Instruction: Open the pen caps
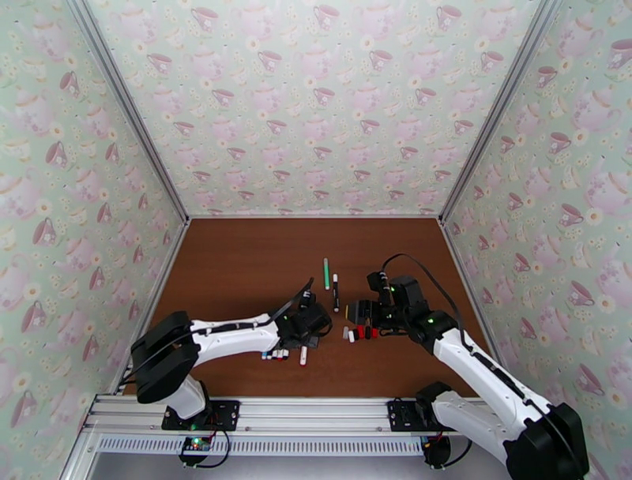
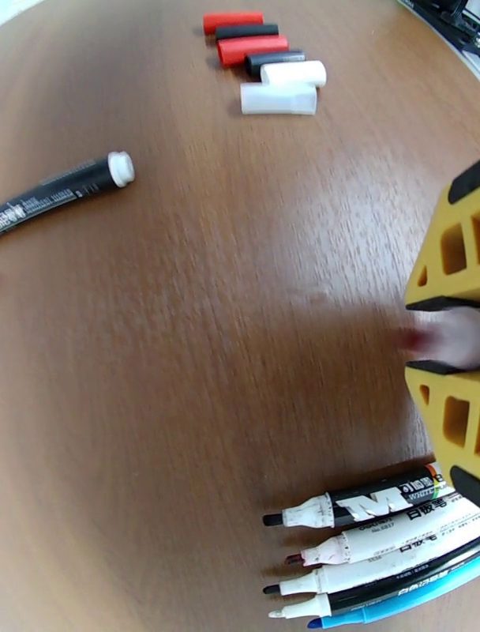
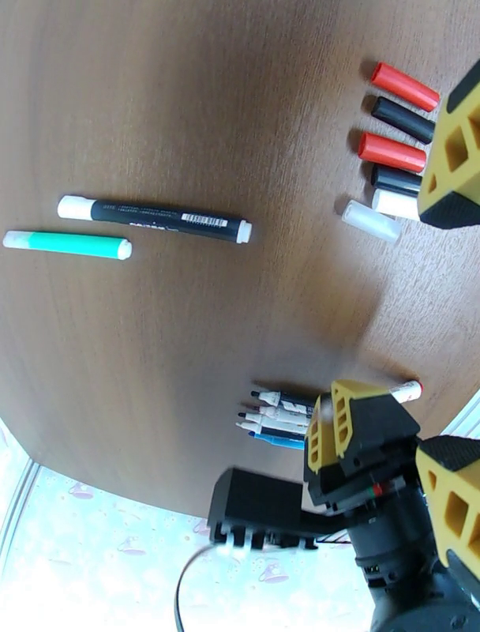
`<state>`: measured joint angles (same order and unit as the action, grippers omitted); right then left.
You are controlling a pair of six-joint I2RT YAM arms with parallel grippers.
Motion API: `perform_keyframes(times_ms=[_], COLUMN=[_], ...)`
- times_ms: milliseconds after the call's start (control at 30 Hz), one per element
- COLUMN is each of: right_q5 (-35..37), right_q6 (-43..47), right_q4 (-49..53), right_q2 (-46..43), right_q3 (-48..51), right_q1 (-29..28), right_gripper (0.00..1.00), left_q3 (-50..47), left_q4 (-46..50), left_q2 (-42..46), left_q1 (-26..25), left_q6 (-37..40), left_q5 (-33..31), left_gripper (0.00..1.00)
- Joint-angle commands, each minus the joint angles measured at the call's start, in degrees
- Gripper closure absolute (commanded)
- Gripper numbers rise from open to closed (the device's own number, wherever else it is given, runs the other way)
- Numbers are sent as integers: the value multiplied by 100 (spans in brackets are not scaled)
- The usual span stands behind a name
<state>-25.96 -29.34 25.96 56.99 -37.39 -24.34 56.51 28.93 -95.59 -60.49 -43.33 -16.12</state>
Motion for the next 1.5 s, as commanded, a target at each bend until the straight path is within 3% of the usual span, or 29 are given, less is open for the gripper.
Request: perform_keyframes(times_ms=[0,500,800,1467], right_q5=[-85,39,-259,-306], right_q6=[-79,-1,-19,-43], right_q4=[-91,181,0,-80], right_q2=[-2,-57,-83,-6], right_q3=[81,47,135,99], right_q1=[-1,3,-1,0], right_gripper=[25,21,0,0], left_q3=[246,552,528,525], left_q4=[-1,213,455,909], left_q2=[-165,-886,-852,-719], left_q1=[-16,-6,63,511], left_q6=[-86,-236,-184,19], left_q5=[-50,272,16,-321], left_gripper=[74,67,78,76])
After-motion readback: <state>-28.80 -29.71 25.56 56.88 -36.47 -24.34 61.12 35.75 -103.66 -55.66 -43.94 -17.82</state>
